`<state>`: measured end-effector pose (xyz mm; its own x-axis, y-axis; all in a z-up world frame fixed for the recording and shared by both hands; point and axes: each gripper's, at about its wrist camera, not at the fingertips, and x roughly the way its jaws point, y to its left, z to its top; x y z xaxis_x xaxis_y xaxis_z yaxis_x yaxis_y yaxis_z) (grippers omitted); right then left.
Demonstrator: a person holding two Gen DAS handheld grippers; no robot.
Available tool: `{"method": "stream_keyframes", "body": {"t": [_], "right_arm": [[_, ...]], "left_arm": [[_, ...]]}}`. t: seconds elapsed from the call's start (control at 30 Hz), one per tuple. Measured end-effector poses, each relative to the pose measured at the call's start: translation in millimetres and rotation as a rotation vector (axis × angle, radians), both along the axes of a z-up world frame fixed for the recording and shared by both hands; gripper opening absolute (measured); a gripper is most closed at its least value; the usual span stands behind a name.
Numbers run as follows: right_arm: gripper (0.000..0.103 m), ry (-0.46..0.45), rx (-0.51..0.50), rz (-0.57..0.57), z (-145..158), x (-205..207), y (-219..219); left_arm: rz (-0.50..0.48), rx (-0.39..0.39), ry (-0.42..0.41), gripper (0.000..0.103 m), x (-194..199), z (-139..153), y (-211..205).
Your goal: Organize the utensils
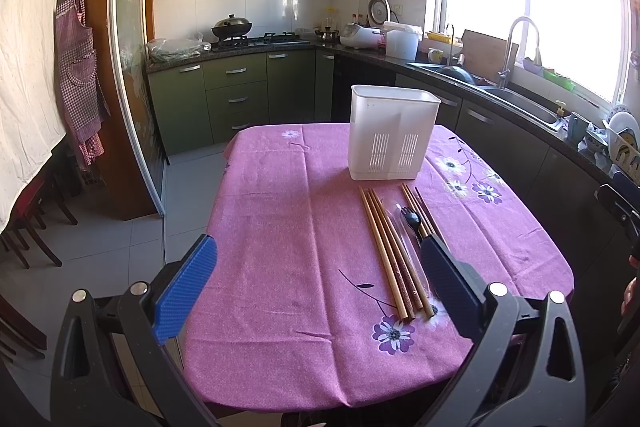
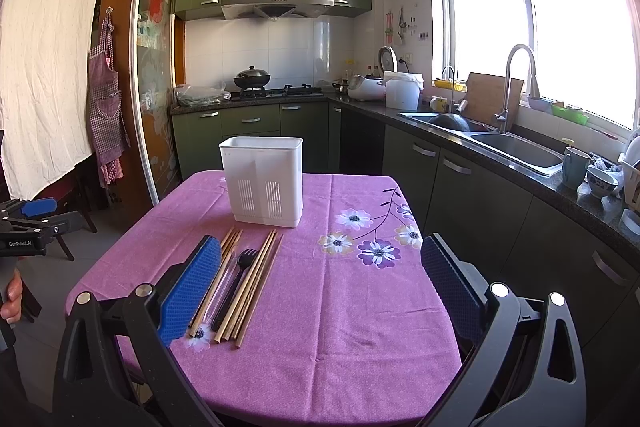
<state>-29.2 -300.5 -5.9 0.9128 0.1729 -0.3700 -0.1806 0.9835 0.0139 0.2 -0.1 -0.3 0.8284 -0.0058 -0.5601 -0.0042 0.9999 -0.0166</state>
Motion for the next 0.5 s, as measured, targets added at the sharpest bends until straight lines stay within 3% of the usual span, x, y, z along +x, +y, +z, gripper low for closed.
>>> {"method": "stream_keyframes", "body": {"t": [0.5], "right_arm": [[0.099, 0.006, 0.002, 0.006, -8.6, 4.4, 3.1]], "left_arm": [[0.001, 0.000, 0.002, 0.097, 0.3, 0.0, 0.1]]}}
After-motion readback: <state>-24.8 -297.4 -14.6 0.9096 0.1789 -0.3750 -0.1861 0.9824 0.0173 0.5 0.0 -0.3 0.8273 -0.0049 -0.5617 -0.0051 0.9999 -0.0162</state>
